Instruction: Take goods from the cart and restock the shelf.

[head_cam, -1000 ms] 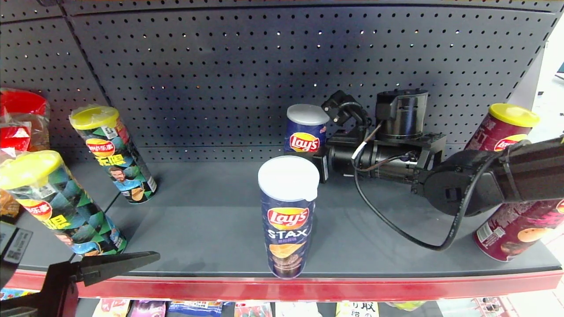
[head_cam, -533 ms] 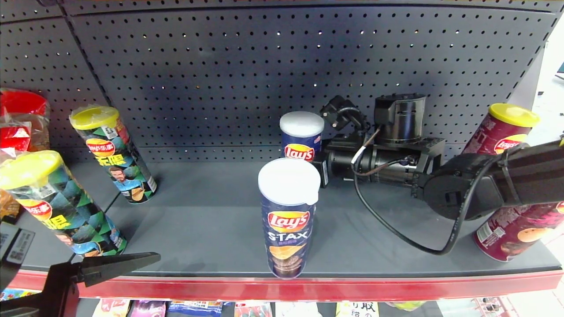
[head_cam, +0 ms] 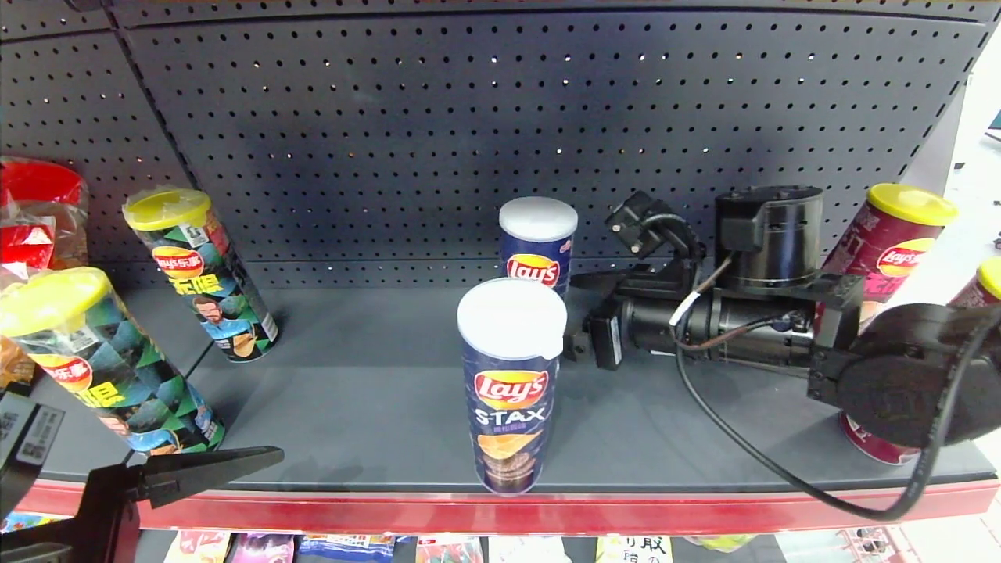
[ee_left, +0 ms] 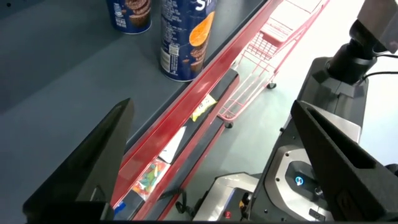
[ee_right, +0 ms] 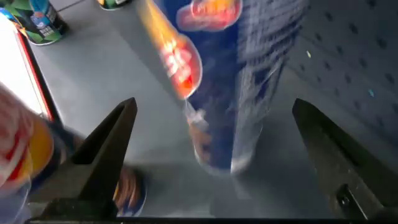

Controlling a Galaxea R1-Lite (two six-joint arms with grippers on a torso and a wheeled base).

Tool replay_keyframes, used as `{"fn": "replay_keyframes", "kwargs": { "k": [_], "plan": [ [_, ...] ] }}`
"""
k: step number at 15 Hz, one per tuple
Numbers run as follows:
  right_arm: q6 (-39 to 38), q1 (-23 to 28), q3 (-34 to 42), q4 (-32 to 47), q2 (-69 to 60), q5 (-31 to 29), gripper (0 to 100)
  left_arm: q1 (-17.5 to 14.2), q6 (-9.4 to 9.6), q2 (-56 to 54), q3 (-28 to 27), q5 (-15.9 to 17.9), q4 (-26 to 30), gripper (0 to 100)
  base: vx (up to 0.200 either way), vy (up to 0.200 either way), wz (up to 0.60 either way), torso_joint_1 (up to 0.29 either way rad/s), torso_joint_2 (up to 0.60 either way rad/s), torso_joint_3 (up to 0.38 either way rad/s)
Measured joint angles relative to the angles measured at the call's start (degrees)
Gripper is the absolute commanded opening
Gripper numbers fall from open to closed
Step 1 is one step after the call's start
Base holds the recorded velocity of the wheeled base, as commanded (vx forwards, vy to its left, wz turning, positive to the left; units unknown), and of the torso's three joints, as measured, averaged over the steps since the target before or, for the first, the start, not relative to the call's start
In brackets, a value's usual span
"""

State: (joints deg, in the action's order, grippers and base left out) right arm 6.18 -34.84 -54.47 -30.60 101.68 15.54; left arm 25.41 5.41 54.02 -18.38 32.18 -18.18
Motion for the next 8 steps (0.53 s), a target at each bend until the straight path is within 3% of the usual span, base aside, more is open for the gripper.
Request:
{"fn": "replay_keyframes", "kwargs": {
  "k": [3,8],
  "plan": [
    [-1.8,0.5,6.3,0.0,-5.1,-3.8,100,-0.4,-0.4,0.0,1.3,-0.9,0.3,100,0.0,0.0,0.0,0.0,0.0,0.0],
    [-2.0,3.6,17.8,0.1,-14.7,-5.3,100,-2.3,-0.77,1.8,2.6,-5.7,0.6,100,0.0,0.0,0.0,0.0,0.0,0.0]
  ]
}}
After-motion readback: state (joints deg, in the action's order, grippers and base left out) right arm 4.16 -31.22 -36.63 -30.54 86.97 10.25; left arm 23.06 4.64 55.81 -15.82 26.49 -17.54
